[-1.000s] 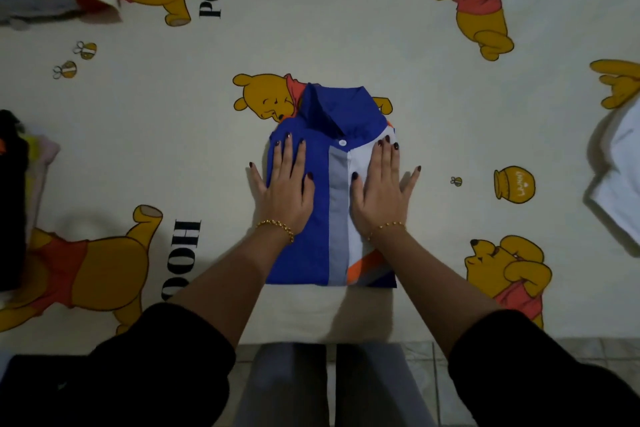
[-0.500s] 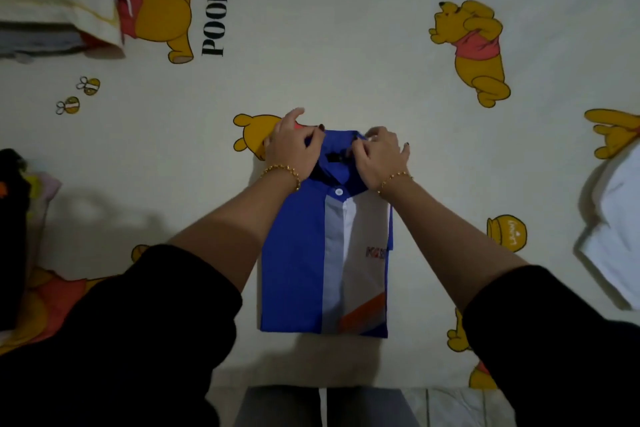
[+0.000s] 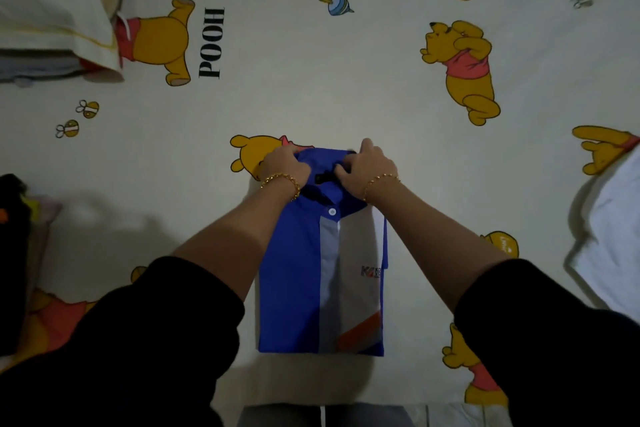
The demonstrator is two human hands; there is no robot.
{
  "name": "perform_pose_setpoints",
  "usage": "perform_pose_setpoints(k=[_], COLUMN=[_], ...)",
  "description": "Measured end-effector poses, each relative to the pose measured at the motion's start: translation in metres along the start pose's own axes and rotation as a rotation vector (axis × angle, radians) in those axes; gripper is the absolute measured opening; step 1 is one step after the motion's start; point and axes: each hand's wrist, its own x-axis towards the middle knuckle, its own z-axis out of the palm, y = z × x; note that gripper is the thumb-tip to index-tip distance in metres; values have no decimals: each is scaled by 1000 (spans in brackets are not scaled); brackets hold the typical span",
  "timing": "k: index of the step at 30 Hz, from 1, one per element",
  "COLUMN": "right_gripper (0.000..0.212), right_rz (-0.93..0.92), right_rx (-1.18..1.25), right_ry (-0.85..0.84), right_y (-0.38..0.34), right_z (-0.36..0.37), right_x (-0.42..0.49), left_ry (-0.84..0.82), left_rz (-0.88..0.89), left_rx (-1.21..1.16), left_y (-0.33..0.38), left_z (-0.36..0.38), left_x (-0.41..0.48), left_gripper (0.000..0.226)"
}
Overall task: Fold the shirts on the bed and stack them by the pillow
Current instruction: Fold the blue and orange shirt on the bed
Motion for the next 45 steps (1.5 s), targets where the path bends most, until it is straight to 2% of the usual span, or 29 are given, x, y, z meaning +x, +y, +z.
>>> perform_pose_setpoints(k=[3,5,9,11,13,15,18,21,23,25,29,34,37,39,41,43,45], right_gripper=[48,41,42,29,13,11,8,20,22,19,24,27,14,10,15,14,5], right_rz=[73,126,250,374,480,561,646,660,683,722,712,607,658,713,745,739,661], right_rx=[-64,3,396,535,638,919,1485,1740,1767,1773,1766,1523,1291,1146,1096,1115,1237], right_ry=[9,28,191,256,231,129,-171,-460,-555,-584,-500,-314,-224,-191,-179,-161,-156], right_y=[3,4,7,12,18,24,29,41,46,44,35,32,33,33,33,33,34], right_z=[-13,-20,-24,-26,-27,-27,-35,-41,-42,-40,-35,-30,-21,-17,-17,-19,-21], right_x=[-4,-9,-25,-32,-36,-39,-47,-52,-51,-50,-55,-62,-58,-58,-61,-63,-64], left_ry=[34,83,178,195,186,122,-76,-313,-411,-476,-501,-418,-312,-270,-230,-195,-215], left_rz=[-5,27,28,-22,-51,-55,-48,-191,-344,-434,-452,-350,-355,-375,-382,-388,-414], left_rx=[-30,-44,-113,-168,-214,-279,-435,-736,-965,-1088,-1068,-852,-766,-780,-800,-853,-1039], left_y=[4,4,5,3,-2,-7,-13,-13,-10,-10,-12,-21,-22,-18,-16,-15,-14], left_z=[-5,-6,-13,-20,-26,-34,-46,-55,-57,-55,-47,-44,-33,-29,-26,-26,-27], left_x=[-6,-9,-19,-25,-28,-29,-33,-39,-42,-44,-48,-50,-52,-56,-57,-58,-59], left_gripper=[31,24,18,19,19,22,17,17,16,21,22,36,22,11,16,18,11])
